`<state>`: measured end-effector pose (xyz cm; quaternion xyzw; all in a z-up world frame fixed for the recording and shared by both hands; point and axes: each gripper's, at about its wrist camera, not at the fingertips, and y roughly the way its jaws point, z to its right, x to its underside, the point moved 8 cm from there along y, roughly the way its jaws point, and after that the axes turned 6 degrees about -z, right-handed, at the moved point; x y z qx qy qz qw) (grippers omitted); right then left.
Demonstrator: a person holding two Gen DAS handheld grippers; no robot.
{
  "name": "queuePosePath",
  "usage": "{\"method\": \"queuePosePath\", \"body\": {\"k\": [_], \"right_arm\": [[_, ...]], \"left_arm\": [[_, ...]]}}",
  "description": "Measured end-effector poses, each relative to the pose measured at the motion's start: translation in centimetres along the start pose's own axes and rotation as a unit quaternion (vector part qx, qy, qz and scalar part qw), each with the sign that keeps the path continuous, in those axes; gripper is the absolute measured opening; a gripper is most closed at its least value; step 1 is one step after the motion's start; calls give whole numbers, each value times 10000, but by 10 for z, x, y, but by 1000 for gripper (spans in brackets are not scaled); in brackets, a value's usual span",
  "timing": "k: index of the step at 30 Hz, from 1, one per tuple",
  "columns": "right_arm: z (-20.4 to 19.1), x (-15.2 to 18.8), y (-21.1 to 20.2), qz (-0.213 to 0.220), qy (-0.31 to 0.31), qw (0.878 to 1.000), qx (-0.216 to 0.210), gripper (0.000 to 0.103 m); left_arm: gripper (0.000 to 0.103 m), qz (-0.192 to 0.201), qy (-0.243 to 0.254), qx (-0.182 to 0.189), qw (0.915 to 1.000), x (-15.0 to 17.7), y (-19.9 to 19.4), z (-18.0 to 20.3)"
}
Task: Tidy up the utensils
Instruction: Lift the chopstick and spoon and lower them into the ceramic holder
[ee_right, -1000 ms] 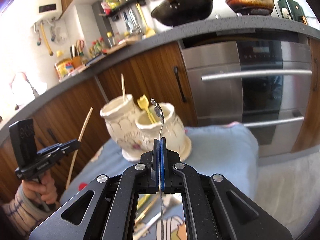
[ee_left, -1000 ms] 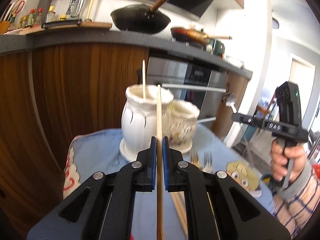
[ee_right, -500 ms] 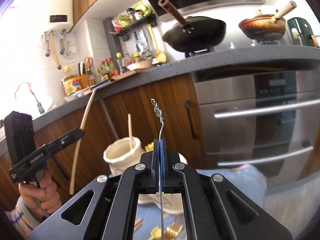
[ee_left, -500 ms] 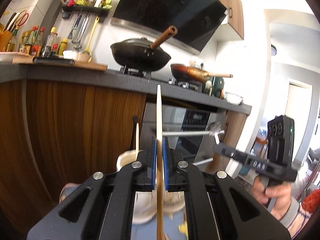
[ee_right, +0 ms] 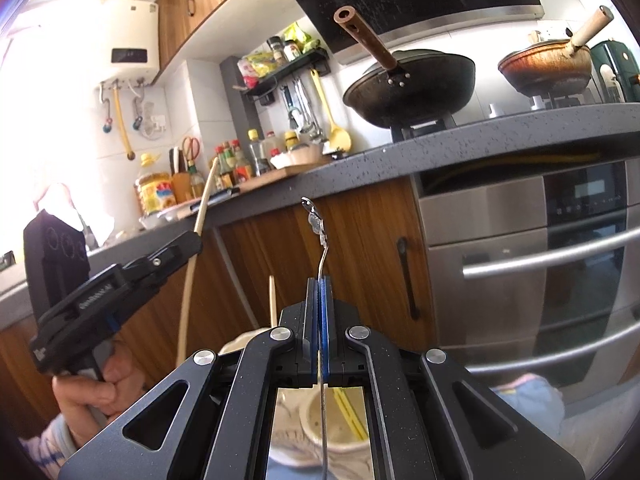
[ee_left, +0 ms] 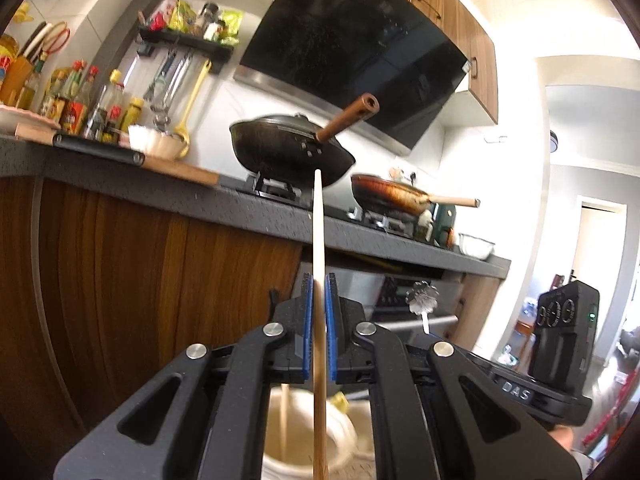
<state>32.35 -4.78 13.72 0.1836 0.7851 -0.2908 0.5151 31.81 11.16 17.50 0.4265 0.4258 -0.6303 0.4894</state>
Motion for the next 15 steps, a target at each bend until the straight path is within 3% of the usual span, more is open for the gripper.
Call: {"method": "queuePosePath", "body": {"k": [7,15], "right_arm": [[6,-9,13,155,139,9998,-5,2],[5,-15,21,390,66,9992,111,2]], "left_arm": [[6,319,29,-38,9995,-5,19,-4],[6,207,131,-364,9990,17,32,-11]]}}
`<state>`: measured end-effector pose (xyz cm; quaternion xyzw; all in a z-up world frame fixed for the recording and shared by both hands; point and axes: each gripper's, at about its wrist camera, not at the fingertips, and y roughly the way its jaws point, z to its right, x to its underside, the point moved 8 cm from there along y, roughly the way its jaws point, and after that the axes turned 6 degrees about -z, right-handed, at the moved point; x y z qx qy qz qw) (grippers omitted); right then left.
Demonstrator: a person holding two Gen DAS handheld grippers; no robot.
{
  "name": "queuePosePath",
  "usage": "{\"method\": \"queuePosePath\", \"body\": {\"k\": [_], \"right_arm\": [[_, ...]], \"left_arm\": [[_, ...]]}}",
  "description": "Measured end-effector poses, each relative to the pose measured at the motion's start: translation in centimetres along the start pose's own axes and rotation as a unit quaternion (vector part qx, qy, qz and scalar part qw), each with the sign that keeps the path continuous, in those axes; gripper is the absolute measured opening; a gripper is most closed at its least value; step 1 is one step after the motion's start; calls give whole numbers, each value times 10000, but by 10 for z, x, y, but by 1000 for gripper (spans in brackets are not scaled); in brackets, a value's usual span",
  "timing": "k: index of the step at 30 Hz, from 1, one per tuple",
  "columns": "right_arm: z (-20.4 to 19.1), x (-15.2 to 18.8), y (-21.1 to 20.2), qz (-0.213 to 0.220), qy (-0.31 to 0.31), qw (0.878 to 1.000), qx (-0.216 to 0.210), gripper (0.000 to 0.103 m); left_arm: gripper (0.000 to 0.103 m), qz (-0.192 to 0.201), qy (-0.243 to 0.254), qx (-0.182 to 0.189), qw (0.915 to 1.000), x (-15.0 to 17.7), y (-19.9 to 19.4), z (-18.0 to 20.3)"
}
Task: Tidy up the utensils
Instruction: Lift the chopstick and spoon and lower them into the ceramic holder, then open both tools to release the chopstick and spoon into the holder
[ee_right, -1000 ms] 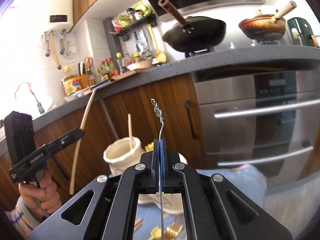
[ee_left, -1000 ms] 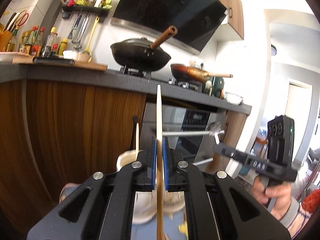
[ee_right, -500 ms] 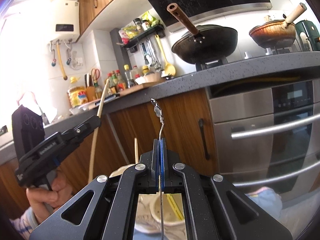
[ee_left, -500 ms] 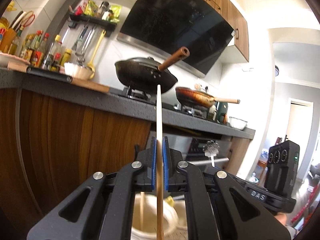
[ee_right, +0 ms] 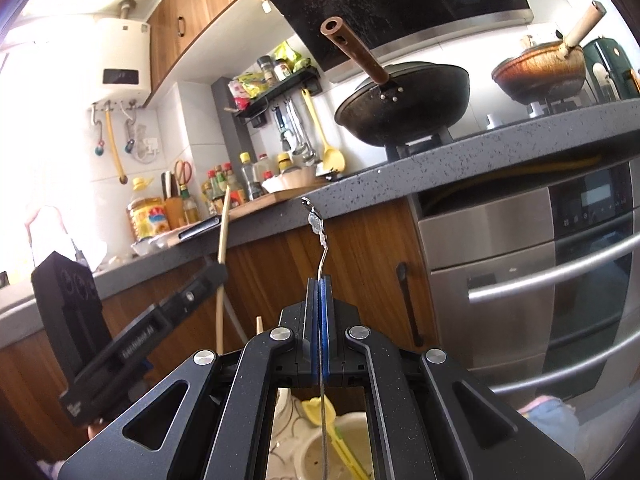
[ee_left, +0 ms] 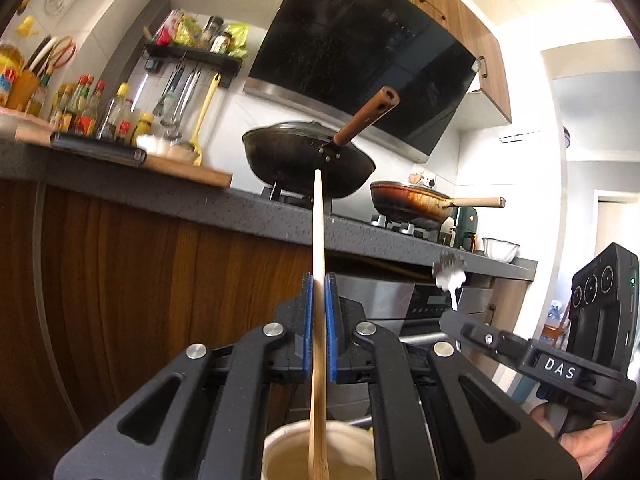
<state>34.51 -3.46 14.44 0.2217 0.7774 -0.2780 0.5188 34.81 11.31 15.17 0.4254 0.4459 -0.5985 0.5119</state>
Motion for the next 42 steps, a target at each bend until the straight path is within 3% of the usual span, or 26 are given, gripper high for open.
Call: {"method": "queuePosePath", "body": {"k": [12,24,33,38,42], "right_arm": [[10,38,13,-445,-255,9978,409,2],[22,75,16,-1122,-334,9904,728,2],[23,82,21,-1296,-445,9874,794,2],[24,82,20,-1307,-429,9871,822,8],[24,79,16,-1253,-407,9881,793,14]], "left_arm": [[6,-596,214,-345,9974,45,-10,-1],[6,-1380,497,-753,9863,70,0,0],[6,-1454,537,-822,9845,72,-1,0],[7,-1463,488,-784,9849,69,-2,-1],[17,-1416,468,-777,9858,66,-6,-2]]}}
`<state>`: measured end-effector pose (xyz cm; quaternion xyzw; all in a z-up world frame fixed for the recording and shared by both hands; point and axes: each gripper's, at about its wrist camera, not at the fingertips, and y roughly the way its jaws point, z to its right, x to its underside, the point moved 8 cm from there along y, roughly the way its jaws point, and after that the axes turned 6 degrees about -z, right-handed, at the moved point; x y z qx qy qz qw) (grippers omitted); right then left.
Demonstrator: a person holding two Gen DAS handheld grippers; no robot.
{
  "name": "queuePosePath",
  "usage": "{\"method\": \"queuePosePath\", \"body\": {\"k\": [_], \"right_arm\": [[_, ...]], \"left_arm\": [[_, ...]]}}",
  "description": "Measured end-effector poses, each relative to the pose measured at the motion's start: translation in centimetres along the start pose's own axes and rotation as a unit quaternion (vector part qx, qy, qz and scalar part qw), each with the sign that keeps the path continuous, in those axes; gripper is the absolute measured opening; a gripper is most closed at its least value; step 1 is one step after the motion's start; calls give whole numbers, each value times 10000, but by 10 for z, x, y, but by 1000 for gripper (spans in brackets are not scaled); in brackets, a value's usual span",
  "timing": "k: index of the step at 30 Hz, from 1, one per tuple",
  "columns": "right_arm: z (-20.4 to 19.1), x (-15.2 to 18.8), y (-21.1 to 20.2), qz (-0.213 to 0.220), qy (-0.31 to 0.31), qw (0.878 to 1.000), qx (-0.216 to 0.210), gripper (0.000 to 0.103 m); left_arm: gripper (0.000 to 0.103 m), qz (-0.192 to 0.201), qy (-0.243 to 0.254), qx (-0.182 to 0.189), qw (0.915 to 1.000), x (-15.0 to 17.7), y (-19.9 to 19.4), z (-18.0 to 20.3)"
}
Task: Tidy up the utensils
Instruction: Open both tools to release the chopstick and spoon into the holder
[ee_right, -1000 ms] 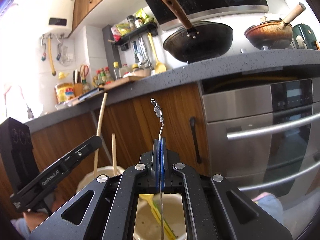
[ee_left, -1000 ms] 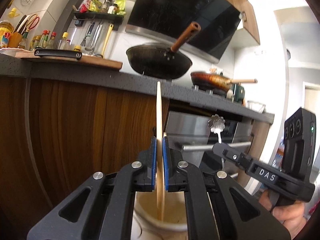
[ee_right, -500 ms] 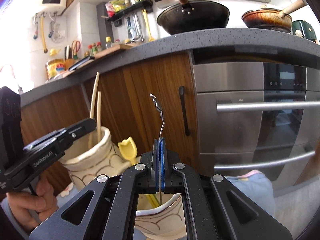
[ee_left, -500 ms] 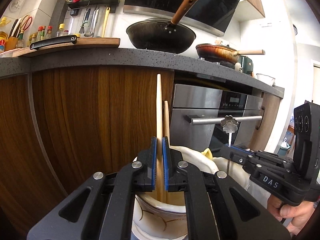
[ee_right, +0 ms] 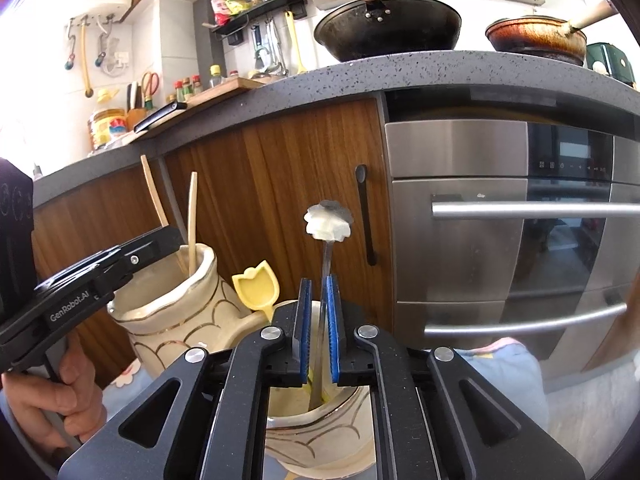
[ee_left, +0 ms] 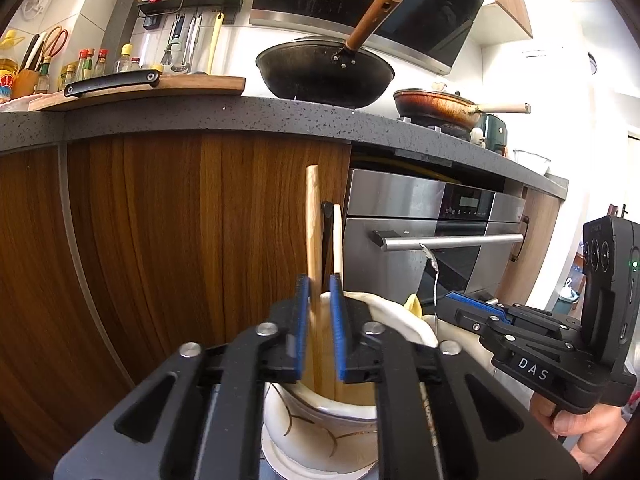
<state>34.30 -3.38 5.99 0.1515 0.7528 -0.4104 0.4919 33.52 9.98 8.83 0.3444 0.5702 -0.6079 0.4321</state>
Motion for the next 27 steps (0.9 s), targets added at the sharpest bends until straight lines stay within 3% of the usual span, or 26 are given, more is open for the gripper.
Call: {"method": "queuePosePath", "body": {"k": [4,7,12,13,18,27], "right_arm": [[0,-2,-8,84,-6,10000,-43,29],[1,-3,-17,158,11,9999,-56,38],[12,-3,-45,406,268,9988,-28,77],[14,-2,-50,439,307,9986,7,79],[21,-1,-66,532,371,9978,117,94],[21,25,-81,274,234,9987,366,98]], "left_arm": [[39,82,1,11,10000,-2,-6,-1],[46,113,17,-10,9999,-4,-10,-3],[60,217,11,-54,9997,-8,-22,-8],[67,240,4,-71,9997,-9,-24,-9],[77,329,-51,-89,9994,-11,-35,-15],[90,406,-114,-150,9990,-3,-60,-25]]}}
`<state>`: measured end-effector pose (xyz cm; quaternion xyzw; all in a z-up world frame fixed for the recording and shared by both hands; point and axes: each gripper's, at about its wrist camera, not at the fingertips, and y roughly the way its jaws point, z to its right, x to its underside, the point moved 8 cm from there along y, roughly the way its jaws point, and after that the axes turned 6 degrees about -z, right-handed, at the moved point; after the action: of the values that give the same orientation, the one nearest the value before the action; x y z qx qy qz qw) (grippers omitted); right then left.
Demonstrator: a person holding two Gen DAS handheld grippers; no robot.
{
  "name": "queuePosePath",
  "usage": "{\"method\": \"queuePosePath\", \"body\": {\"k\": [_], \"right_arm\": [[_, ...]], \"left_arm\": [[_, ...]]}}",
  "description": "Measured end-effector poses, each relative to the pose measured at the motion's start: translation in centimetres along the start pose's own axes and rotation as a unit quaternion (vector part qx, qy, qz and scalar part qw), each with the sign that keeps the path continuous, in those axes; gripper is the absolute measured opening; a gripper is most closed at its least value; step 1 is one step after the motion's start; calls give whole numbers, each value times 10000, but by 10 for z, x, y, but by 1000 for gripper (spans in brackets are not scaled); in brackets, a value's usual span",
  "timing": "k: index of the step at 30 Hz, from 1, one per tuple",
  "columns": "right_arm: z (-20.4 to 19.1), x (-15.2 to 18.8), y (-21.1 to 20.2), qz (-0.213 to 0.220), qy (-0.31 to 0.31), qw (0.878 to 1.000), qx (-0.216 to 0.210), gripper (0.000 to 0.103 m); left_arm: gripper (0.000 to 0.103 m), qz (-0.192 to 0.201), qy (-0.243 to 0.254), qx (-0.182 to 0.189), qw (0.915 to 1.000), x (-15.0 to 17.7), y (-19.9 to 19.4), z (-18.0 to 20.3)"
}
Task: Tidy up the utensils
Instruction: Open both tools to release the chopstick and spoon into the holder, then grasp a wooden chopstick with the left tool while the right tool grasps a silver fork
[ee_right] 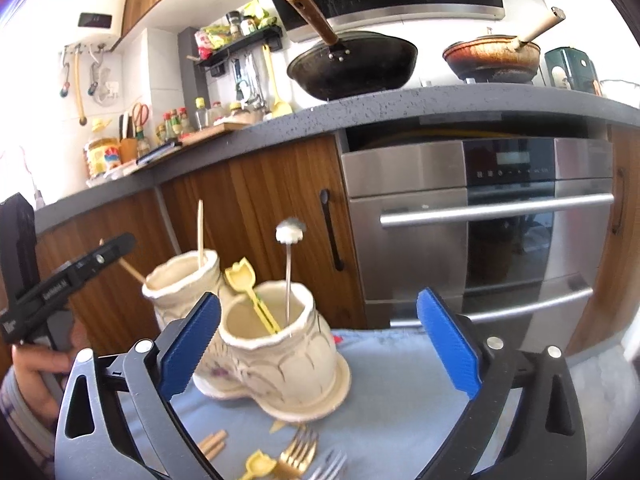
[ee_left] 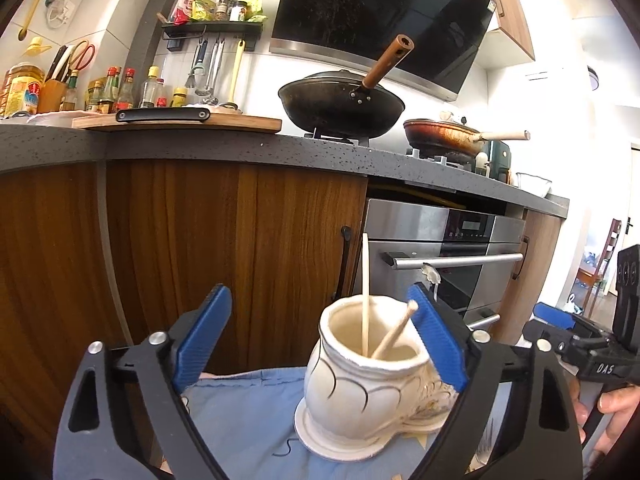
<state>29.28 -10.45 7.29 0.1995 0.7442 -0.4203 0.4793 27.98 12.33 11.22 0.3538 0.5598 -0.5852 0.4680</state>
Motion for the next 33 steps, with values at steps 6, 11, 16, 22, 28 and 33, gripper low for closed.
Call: {"method": "queuePosePath", "body": {"k": [6,11,16,22,28,33], "right_arm": [[-5,22,-6,-239,-177,9994,151,98],[0,41,-7,-600,17,9979,242,98],[7,61,-9,-974,360,9945,116,98],[9,84,-11,-1258,324,9913,186,98],[8,108,-2,-1800,191,9831,281,98],[4,119,4,-2078,68,9779,235,98]], "left_arm": [[94,-128,48,-1,9999,18,-13,-1],[94,-386,111,29,9992,44,-23,-2],[94,-778,129,193,9967,71,-27,-1],[93,-1287,345,332,9905,104,-30,9],[81,-1925,664,428,9781,135,-27,25],[65,-2474,714,591,9645,161,-22,35]]}}
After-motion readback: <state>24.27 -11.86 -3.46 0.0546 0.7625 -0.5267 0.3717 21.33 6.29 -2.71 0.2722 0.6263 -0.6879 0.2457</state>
